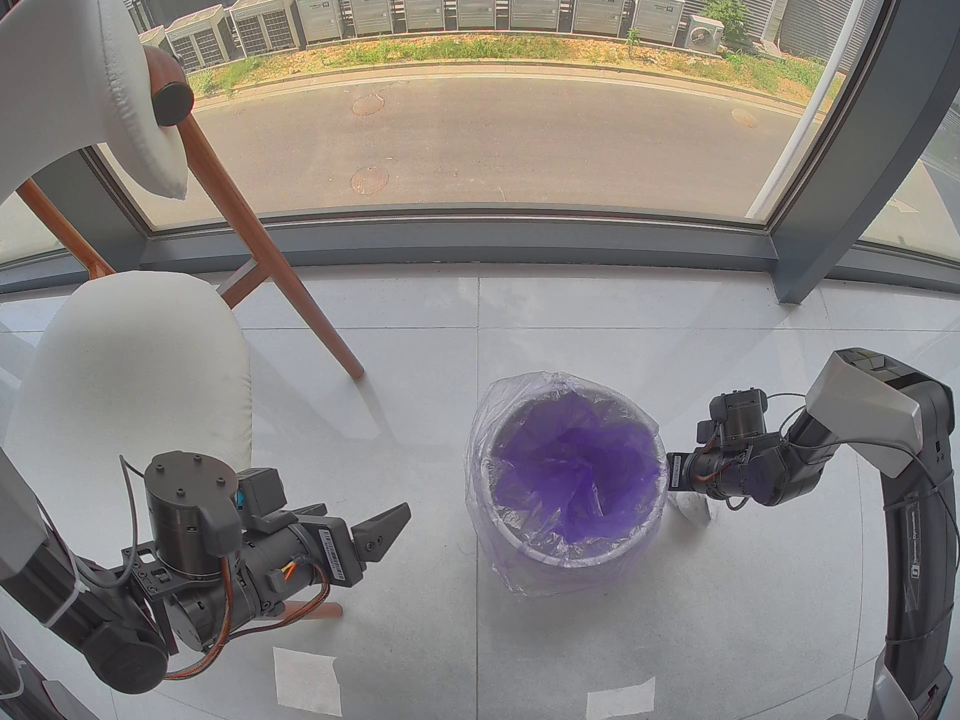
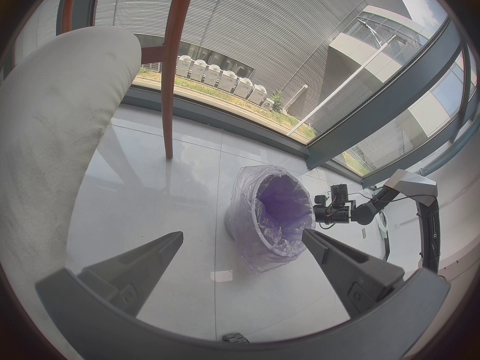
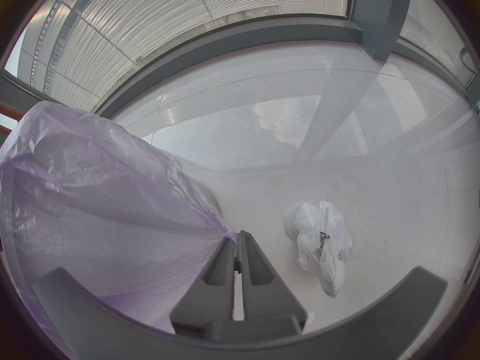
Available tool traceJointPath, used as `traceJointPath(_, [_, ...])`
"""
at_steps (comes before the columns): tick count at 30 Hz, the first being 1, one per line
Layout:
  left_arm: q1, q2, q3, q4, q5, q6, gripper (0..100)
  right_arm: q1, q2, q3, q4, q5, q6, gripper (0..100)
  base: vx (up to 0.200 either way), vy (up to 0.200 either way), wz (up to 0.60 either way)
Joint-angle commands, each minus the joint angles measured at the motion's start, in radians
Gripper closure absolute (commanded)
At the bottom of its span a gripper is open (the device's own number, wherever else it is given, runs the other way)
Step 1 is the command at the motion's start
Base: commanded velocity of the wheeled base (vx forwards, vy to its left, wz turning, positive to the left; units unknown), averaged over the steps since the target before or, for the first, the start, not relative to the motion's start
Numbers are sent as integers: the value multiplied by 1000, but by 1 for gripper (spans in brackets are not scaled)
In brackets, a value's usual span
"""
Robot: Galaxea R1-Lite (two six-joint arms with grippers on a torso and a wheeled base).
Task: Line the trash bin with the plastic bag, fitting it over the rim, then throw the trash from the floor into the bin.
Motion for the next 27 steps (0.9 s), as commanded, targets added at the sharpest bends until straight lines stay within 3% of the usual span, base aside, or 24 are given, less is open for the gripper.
traceJointPath(1, [0,-2,2,-1,-1,1,0,1,4,0,-1,1,1,100,0,0,0])
traceJointPath(2, [-1,-1,2,-1,-1,1,0,1,1,1,-3,1,1,100,0,0,0])
traceJointPath(3, [0,1,2,-1,-1,2,0,1,-5,4,-4,1,3,0,0,0,0])
traceJointPath(19, [-1,-1,2,1,-5,1,0,-112,-259,294,-62,41,5,0,0,0,0])
traceJointPath(27, [46,-36,-3,1,-15,-2,0,-174,-304,441,-184,34,-83,0,0,0,0])
